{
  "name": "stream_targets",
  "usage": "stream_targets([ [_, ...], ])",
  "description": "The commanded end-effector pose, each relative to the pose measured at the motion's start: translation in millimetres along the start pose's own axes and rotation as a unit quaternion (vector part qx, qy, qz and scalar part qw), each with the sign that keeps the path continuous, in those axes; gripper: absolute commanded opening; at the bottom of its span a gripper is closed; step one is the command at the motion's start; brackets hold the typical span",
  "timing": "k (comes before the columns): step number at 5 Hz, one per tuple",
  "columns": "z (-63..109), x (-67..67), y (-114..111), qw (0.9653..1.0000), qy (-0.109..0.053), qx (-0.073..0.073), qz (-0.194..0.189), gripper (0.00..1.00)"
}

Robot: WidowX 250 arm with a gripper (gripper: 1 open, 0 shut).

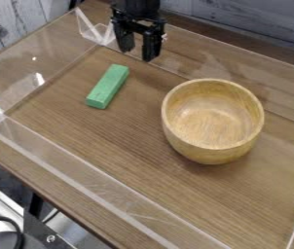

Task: Remove the green block from inside the brown bowl and put it on the table

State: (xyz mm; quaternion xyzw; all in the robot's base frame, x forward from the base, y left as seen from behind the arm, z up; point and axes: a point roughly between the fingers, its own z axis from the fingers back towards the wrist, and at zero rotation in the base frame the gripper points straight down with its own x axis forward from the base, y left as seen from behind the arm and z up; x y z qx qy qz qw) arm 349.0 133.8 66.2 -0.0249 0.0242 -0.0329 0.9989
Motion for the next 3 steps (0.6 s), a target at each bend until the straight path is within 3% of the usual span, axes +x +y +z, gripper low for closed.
stream_targets([
  [1,29.3,11.8,10,0.999,-0.042,0.003,-0.015,1.0],
  [2,41.0,7.5,4,0.9983,-0.043,-0.014,-0.036,1.0],
  [3,60.7,1.0,5,0.9978,-0.056,-0.032,-0.018,0.0],
])
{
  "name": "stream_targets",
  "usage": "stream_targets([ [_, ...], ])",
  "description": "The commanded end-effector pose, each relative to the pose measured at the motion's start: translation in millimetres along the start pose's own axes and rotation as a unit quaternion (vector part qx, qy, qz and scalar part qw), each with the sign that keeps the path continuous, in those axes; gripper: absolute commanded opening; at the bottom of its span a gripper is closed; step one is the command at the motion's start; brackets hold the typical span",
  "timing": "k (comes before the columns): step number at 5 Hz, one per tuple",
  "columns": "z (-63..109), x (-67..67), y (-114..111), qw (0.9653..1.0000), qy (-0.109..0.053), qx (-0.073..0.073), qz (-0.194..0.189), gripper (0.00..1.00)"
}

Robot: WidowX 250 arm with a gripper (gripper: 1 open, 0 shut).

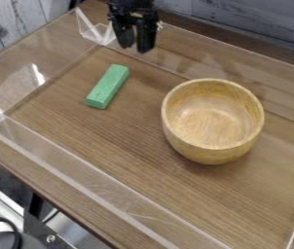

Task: Remove the green block from inside the brown bowl and put it on the table

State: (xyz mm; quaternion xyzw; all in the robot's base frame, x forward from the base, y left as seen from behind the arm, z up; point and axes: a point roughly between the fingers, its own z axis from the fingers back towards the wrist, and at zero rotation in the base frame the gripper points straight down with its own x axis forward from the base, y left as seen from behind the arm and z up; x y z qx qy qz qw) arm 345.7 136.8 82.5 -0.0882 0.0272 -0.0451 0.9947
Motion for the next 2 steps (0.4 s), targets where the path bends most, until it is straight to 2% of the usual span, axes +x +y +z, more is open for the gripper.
stream_targets([
  [1,59.5,-3.1,-2.9,0.9978,-0.064,0.013,0.014,1.0],
  [2,52.3,-1.0,-4.6,0.9984,-0.037,0.014,0.04,0.0],
])
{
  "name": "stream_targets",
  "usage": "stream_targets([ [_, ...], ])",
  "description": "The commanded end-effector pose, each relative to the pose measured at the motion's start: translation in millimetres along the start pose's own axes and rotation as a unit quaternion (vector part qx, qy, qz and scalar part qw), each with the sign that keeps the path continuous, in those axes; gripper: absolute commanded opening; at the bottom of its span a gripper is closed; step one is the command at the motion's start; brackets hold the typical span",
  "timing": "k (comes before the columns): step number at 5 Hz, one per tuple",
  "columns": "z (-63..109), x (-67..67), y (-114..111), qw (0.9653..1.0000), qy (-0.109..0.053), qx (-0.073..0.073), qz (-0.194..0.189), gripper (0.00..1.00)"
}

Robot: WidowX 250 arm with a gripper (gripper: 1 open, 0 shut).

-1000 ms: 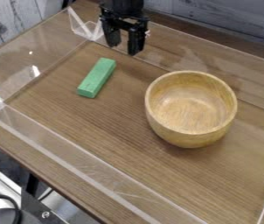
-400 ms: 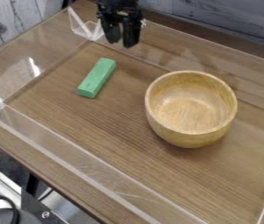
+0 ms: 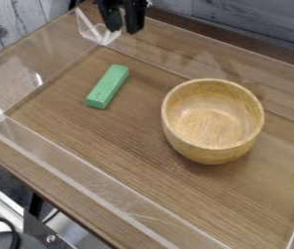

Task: Remove the green block from inside the brown bowl and put it on the table

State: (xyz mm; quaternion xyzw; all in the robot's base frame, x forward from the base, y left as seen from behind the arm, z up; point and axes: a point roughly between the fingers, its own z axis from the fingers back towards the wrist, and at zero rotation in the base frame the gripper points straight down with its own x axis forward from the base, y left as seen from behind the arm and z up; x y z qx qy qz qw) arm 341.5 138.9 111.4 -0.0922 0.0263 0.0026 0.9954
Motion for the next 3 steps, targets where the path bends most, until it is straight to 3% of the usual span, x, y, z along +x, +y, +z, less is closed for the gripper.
stream_targets([
  [1,13.7,5.2,-5,0.9997,-0.005,0.02,0.013,0.0],
  [3,2.1,8.9,11,0.9997,0.023,0.009,0.007,0.0],
])
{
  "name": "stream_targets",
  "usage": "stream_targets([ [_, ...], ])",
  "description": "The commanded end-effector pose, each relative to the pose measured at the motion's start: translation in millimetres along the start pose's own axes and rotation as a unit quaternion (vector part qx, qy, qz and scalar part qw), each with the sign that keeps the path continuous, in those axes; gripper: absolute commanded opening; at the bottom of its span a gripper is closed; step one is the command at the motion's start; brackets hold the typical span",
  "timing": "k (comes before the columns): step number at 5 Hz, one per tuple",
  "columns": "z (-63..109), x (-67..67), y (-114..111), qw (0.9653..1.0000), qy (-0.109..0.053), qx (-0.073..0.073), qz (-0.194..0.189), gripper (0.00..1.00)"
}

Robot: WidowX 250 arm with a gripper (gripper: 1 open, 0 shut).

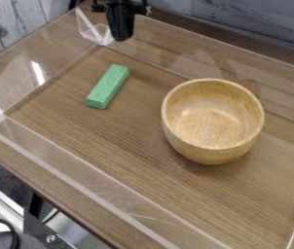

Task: Remove the green block from inside the brown bowl and put it on the table

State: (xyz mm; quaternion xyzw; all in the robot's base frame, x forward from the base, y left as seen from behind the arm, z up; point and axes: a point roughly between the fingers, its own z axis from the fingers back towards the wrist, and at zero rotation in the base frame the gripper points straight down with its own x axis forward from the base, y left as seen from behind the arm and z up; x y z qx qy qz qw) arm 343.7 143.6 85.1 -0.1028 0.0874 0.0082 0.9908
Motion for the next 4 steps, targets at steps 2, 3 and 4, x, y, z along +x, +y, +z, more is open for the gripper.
stream_targets([
  [2,-1.5,3.7,6,0.9993,-0.031,0.02,0.008,0.0],
  [3,-12.7,6.0,1,0.9994,-0.02,0.028,0.004,1.0],
  [4,-14.7,7.6,-3,0.9993,-0.013,0.036,0.001,1.0],
])
